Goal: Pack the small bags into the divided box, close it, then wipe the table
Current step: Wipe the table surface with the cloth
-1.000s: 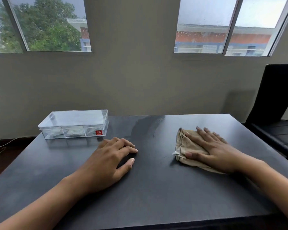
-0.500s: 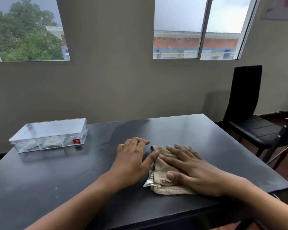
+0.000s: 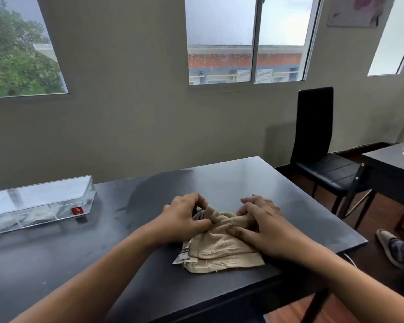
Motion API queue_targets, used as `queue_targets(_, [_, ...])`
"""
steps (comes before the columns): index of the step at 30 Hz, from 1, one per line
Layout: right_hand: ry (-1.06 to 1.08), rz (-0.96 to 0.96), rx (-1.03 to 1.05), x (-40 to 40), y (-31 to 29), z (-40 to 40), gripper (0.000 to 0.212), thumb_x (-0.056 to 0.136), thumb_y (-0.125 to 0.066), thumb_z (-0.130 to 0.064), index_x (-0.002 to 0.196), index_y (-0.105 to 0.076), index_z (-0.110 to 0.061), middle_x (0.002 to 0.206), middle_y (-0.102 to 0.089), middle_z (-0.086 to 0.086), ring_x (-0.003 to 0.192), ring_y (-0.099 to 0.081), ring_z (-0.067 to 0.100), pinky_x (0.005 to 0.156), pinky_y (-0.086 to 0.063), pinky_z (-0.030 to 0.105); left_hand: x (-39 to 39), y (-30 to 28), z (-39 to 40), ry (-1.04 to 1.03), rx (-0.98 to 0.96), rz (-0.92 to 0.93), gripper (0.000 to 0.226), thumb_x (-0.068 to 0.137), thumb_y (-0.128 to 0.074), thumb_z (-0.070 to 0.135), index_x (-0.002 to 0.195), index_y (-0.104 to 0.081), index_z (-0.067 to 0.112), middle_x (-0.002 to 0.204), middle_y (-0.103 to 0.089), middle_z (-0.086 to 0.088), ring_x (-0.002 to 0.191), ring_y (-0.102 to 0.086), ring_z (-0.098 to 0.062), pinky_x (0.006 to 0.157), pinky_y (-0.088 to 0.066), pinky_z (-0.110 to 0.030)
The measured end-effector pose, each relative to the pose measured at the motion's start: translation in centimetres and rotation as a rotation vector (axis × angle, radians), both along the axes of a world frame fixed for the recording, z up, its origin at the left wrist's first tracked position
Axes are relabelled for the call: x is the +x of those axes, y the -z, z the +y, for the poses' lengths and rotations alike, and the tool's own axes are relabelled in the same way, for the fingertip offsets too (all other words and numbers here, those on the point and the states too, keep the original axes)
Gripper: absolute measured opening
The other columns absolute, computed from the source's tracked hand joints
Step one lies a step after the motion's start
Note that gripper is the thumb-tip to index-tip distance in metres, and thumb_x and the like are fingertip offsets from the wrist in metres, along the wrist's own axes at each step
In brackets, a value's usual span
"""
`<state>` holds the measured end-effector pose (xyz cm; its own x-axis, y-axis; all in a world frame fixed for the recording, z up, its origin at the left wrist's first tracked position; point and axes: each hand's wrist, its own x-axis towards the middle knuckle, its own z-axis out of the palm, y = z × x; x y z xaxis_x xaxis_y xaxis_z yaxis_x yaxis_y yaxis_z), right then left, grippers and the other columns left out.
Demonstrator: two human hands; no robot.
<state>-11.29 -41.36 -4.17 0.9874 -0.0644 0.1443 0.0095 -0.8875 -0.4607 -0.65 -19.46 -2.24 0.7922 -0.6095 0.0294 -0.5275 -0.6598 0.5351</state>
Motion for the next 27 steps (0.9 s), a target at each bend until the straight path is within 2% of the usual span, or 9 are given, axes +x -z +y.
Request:
queue_targets(3, [-0.038, -0.037, 0.145, -0.6, -0.5, -0.3, 0.034, 0.08, -0.078, -0.053, 0.097, -0.053, -0.037, 0.11, -0.063, -0.012, 0.105, -0.058, 0.008, 0.089, -0.049, 0.024, -0.5, -0.3, -0.4, 0.126, -0.185, 0.118, 0.02, 0.085, -0.066, 0.032, 0.095, -0.048, 0.032, 0.081, -0.065, 0.005, 0.074, -0.055, -0.012, 0.079, -0.051, -0.043])
queue_targets(6, [-0.051, -0.031, 0.404, -1.6, -1.4, -1.3, 0.038, 0.076, -0.089, -0.039, 0.093, -0.055, -0.032, 0.078, -0.069, -0.007, 0.069, -0.061, 0.005, 0.064, -0.05, 0.025, -1.6, -0.8, -1.2, 0.178, -0.35, 0.154, 0.019, 0.094, -0.063, 0.016, 0.097, -0.045, 0.024, 0.069, -0.051, 0.001, 0.061, -0.041, -0.011, 0.061, -0.039, -0.032])
queue_targets(10, [0.001, -0.07, 0.962, -3.1, -2.4, -3.2, 0.041, 0.076, -0.087, -0.017, 0.109, -0.062, -0.016, 0.088, -0.074, 0.003, 0.082, -0.071, 0.013, 0.07, -0.058, 0.028, -2.7, -1.8, -3.0, 0.138, -0.53, 0.238, 0.022, 0.095, -0.066, 0.016, 0.103, -0.048, 0.025, 0.081, -0.066, -0.01, 0.069, -0.053, -0.014, 0.065, -0.046, -0.034])
queue_targets(12, [0.035, -0.132, 1.11, -3.6, -2.5, -4.4, 0.034, 0.082, -0.077, -0.012, 0.113, -0.065, -0.014, 0.098, -0.075, 0.005, 0.089, -0.072, 0.015, 0.073, -0.06, 0.033, -3.2, -2.6, -4.0, 0.108, -0.582, 0.294, 0.021, 0.095, -0.068, 0.021, 0.108, -0.051, 0.026, 0.094, -0.074, -0.011, 0.077, -0.062, -0.015, 0.07, -0.05, -0.036])
queue_targets(14, [0.074, -0.23, 1.118, -4.0, -2.4, -5.6, 0.026, 0.09, -0.07, -0.008, 0.114, -0.068, -0.017, 0.1, -0.075, 0.002, 0.09, -0.069, 0.011, 0.071, -0.058, 0.032, -3.8, -3.0, -5.1, 0.104, -0.584, 0.324, 0.023, 0.096, -0.069, 0.026, 0.115, -0.056, 0.029, 0.099, -0.078, -0.001, 0.087, -0.071, -0.01, 0.078, -0.056, -0.033])
queue_targets(17, [0.126, -0.328, 1.048, -4.4, -2.7, -7.0, 0.027, 0.098, -0.062, -0.002, 0.119, -0.069, -0.016, 0.101, -0.075, 0.001, 0.087, -0.067, 0.006, 0.067, -0.056, 0.019, -4.5, -2.9, -6.8, 0.105, -0.532, 0.242, 0.019, 0.096, -0.067, 0.03, 0.115, -0.062, 0.028, 0.1, -0.079, 0.005, 0.095, -0.074, -0.007, 0.089, -0.058, -0.034])
queue_targets(20, [0.141, -0.364, 0.958, -4.4, -3.4, -8.3, 0.03, 0.101, -0.058, 0.002, 0.123, -0.069, -0.016, 0.105, -0.078, 0.003, 0.094, -0.071, 0.008, 0.078, -0.056, 0.015, -5.2, -2.4, -8.7, 0.082, -0.542, 0.277, 0.014, 0.098, -0.064, 0.028, 0.111, -0.063, 0.023, 0.098, -0.079, -0.001, 0.09, -0.076, -0.016, 0.082, -0.062, -0.042])
queue_targets(23, [0.213, -0.368, 0.757, -3.7, -3.6, -9.9, 0.032, 0.102, -0.061, -0.004, 0.12, -0.069, -0.029, 0.103, -0.079, -0.002, 0.102, -0.072, 0.012, 0.089, -0.055, 0.024, -5.6, -1.8, -10.8, 0.058, -0.6, 0.479, 0.015, 0.098, -0.062, 0.022, 0.113, -0.06, 0.018, 0.107, -0.075, -0.011, 0.091, -0.077, -0.027, 0.077, -0.064, -0.05])
queue_targets(27, [0.289, -0.35, 0.501, -2.1, -3.9, -11.6, 0.029, 0.092, -0.075, -0.01, 0.108, -0.073, -0.033, 0.09, -0.079, -0.013, 0.089, -0.072, 0.004, 0.089, -0.054, 0.029, -5.3, -0.7, -12.6, 0.056, -0.579, 0.498, 0.022, 0.092, -0.068, 0.017, 0.112, -0.06, 0.019, 0.115, -0.068, -0.01, 0.089, -0.077, -0.026, 0.072, -0.065, -0.046])
